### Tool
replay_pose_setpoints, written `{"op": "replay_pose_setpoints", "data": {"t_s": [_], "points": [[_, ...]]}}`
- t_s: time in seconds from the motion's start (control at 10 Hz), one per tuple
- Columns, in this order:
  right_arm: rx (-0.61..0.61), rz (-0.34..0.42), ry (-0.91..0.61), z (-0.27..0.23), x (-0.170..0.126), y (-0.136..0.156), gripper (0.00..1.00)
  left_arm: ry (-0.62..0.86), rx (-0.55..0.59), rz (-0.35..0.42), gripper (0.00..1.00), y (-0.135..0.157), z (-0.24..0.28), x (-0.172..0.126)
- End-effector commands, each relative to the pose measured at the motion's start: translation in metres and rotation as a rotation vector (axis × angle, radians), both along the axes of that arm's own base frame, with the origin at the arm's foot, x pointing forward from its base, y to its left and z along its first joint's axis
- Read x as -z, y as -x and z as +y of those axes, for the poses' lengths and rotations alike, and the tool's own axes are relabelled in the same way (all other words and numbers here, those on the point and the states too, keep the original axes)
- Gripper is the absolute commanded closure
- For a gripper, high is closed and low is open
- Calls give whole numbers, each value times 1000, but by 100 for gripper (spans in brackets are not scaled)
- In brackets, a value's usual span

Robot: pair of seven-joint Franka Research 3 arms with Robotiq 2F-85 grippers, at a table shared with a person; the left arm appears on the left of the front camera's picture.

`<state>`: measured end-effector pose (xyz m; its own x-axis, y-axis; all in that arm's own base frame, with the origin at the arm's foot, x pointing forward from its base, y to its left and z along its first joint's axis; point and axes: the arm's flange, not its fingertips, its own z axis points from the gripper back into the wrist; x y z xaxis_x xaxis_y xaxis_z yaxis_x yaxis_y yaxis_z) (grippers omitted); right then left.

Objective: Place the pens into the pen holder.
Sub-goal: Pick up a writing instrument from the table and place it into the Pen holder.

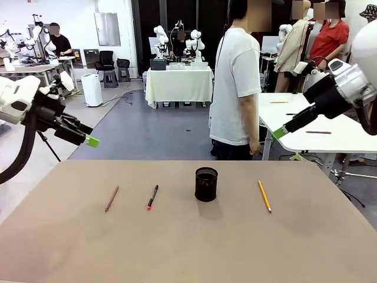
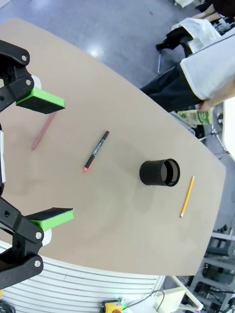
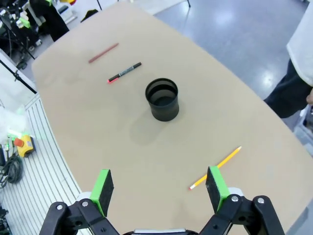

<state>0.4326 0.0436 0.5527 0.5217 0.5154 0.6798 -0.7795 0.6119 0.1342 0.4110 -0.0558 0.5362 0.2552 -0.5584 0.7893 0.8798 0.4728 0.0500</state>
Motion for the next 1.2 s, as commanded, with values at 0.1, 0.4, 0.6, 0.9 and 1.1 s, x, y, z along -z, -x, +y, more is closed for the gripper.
{"op": "replay_pose_setpoints", "data": {"t_s": [0.1,0.4,0.6,0.9,1.1], "points": [[-14,7,-5,7,0,3,0,18,19,0,0,-2,0,4],[-139,18,-20,-7,-24,-11,0,-104,83,65,0,2,10,-29],[-182,-4,-64,-19,-40,-17,0,-107,83,59,0,8,17,-45],[-193,-22,-34,-45,-58,-22,0,-84,-46,5,0,16,34,-73],[-161,-92,22,-64,-60,-23,0,-18,-69,4,0,15,42,-83]]}}
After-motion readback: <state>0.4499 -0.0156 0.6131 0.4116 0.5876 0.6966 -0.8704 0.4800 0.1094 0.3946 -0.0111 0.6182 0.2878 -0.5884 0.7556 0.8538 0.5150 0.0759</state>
